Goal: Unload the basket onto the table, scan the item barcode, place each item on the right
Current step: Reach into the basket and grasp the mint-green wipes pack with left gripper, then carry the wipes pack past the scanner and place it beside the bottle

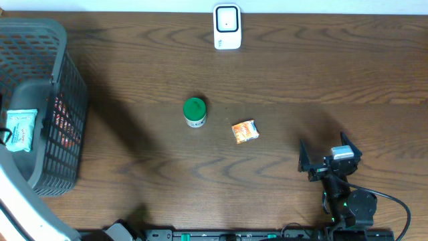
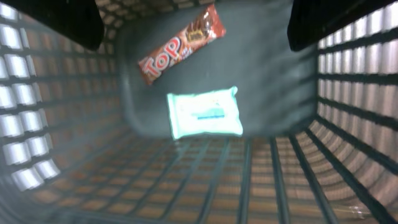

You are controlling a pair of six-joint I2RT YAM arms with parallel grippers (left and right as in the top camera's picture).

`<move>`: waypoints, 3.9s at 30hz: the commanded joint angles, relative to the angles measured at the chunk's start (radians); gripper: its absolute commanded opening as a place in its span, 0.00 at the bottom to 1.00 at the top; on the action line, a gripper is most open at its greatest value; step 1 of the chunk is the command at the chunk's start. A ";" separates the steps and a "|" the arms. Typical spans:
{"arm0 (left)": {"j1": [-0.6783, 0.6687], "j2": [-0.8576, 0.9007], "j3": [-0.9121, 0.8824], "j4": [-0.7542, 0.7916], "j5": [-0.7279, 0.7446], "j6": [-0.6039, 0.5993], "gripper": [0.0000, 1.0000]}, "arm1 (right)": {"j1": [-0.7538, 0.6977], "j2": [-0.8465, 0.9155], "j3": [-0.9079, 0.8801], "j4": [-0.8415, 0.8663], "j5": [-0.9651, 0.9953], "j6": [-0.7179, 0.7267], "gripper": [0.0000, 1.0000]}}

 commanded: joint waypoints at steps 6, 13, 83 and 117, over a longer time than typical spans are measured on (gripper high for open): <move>0.118 0.013 -0.356 0.337 0.251 0.060 0.94 | 0.009 -0.001 -0.003 -0.002 0.003 0.011 0.99; 0.134 0.067 -0.510 0.519 0.260 0.081 1.00 | 0.009 -0.001 -0.003 -0.002 0.003 0.011 0.99; 0.098 -0.293 -0.392 0.803 0.748 -0.094 0.07 | 0.009 -0.001 -0.003 -0.002 0.003 0.011 0.99; -0.863 0.284 -0.460 0.344 0.326 -0.525 0.07 | 0.009 -0.001 -0.003 -0.002 0.003 0.011 0.99</move>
